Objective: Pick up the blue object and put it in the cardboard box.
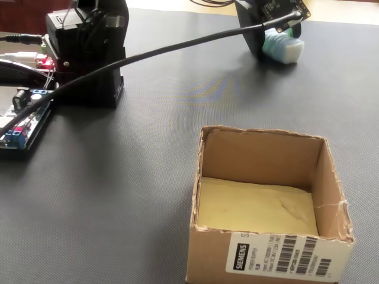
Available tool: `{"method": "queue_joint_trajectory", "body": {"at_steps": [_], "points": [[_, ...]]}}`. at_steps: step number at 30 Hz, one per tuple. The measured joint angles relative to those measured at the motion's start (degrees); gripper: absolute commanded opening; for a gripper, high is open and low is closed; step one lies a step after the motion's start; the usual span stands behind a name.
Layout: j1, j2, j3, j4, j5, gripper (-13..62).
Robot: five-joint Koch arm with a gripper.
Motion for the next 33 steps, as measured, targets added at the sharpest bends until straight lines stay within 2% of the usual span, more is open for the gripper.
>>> {"method": "queue_joint_trajectory", "body": {"at_steps": [6,9,11,13,14,22,26,28,31,33], "points": [[0.0,-2.1,-1.5,0.0,-0.1,28.7],[0.0,-3.0,-3.1,0.2,0.0,22.7],[0.0,-3.1,-3.8,0.2,0.0,15.7],[0.0,-3.1,-3.9,0.2,0.0,4.4],[0.1,-3.1,-4.0,0.2,0.0,2.1],[1.6,-2.4,-4.7,0.6,0.0,1.2],[4.8,4.0,-1.7,-4.2,0.0,1.2],[6.6,10.5,4.6,-9.1,0.0,1.2],[7.7,14.2,9.8,-12.8,0.2,1.2],[10.0,21.4,15.2,-15.2,0.1,1.2]]}}
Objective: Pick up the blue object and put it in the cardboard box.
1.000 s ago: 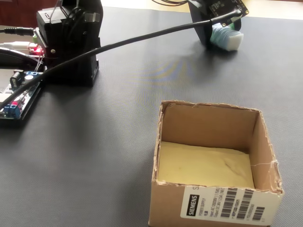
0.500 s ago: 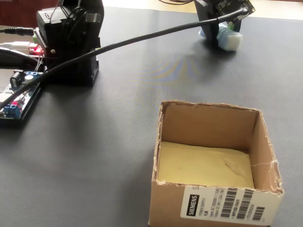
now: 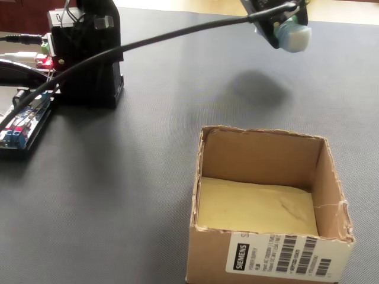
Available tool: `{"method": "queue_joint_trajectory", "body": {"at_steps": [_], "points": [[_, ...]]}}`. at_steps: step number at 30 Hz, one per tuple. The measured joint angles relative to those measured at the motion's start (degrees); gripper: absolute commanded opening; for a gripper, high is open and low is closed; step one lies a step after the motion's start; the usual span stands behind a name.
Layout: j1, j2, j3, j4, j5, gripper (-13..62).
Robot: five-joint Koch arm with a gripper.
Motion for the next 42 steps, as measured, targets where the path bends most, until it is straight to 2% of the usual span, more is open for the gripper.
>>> {"method": "queue_joint_trajectory", "body": {"at_steps": [11,12,17,36,39,42], "points": [[7.9,21.2,20.6,-8.3,-0.2,1.2],[10.5,26.0,25.7,-10.9,-0.2,1.2],[18.9,32.1,30.3,-14.3,-0.1,1.2],[44.6,34.9,30.5,-23.6,-5.1,1.2],[52.7,31.5,26.5,-23.6,-8.5,1.2],[55.8,27.9,24.7,-23.6,-9.2,1.2]]}}
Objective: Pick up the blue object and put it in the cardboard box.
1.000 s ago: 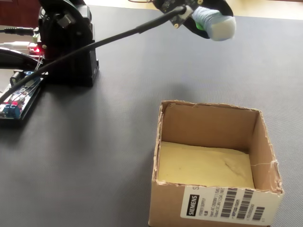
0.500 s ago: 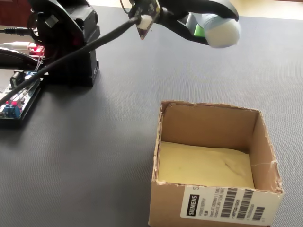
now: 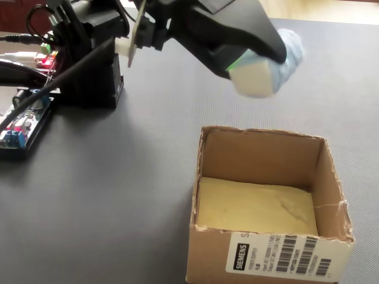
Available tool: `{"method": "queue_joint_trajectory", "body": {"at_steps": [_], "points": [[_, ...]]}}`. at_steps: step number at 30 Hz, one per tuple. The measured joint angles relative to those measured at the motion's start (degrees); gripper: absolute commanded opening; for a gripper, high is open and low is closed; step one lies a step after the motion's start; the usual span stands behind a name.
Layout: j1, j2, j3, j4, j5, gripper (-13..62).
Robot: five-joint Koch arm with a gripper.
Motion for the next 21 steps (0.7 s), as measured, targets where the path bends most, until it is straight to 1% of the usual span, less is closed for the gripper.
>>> {"method": "queue_joint_trajectory", "body": {"at_steps": [1,3,6,7,8,9,15,21], "points": [[0.2,0.0,-0.4,0.1,-0.1,1.2],[2.6,-4.0,-5.0,0.0,-0.7,1.3],[7.6,-12.6,-7.6,0.0,-1.1,1.5],[8.4,-13.6,-7.7,0.0,-1.1,1.8],[9.2,-15.5,-8.6,0.0,-1.1,5.2],[9.6,-16.9,-8.8,0.0,-1.1,11.5],[10.1,-17.8,-9.7,1.7,-1.1,29.2],[10.8,-19.2,-9.8,2.0,-1.1,33.3]]}}
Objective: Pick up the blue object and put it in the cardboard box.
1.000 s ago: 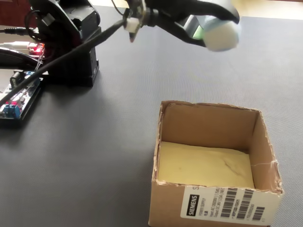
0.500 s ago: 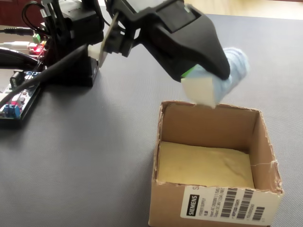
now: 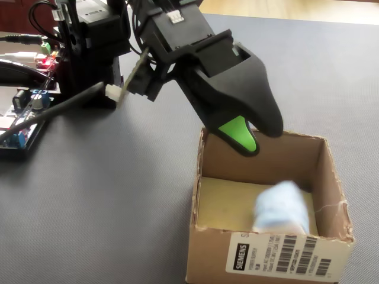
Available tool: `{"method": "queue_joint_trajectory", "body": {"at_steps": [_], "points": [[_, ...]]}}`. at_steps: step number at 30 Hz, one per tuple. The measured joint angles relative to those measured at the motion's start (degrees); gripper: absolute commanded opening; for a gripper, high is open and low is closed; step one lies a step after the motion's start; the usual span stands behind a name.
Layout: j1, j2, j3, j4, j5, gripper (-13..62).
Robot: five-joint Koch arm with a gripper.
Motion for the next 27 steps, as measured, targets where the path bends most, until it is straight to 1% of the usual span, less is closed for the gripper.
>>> {"method": "queue_joint_trajectory", "body": {"at_steps": [8,12,18,21,27], "points": [[-0.4,0.5,-1.0,0.0,-0.1,33.2],[-3.0,3.7,-1.0,-0.1,0.4,33.2],[-9.6,9.4,3.3,-2.5,1.7,33.3],[-15.2,14.3,6.0,-4.5,3.1,33.2],[-22.9,19.2,12.0,-9.1,5.9,33.8]]}}
